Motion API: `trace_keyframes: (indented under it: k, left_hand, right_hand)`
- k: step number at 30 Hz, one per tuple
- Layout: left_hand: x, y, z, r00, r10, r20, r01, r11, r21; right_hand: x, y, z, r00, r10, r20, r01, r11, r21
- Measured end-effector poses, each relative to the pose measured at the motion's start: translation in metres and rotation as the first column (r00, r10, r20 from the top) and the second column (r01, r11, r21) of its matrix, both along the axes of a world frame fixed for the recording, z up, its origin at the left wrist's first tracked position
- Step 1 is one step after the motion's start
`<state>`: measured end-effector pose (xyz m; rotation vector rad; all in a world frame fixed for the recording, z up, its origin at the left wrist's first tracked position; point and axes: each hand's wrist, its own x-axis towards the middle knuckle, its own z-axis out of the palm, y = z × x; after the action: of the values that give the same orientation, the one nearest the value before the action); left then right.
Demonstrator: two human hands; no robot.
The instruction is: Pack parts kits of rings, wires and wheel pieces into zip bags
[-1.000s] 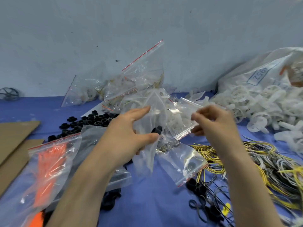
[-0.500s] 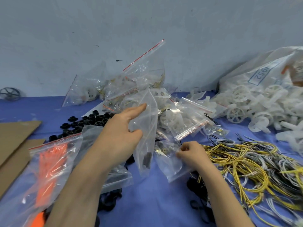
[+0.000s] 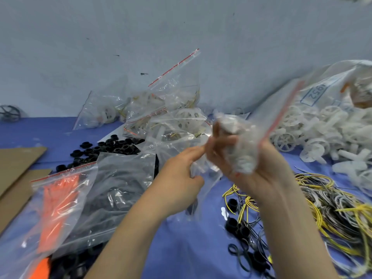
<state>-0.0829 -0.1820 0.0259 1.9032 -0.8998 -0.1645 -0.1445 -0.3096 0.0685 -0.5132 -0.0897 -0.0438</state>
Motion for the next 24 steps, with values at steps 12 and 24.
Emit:
trace_keyframes:
  k: [12, 24]
  left_hand:
    - [0.001, 0.01, 0.012, 0.995, 0.035, -0.093, -0.044, 0.994, -0.102]
    - [-0.004, 0.015, 0.021, 0.962, 0.265, 0.059, -0.268, 0.962, 0.049]
  right_hand:
    - [0.034, 0.024, -0.043, 0.574, -0.585, 0.573, 0.259, -0.535, -0.804]
    - [-0.036, -0.046, 0.003, 0.877, -0.392, 0.278, 0.325, 0.058, -0.944]
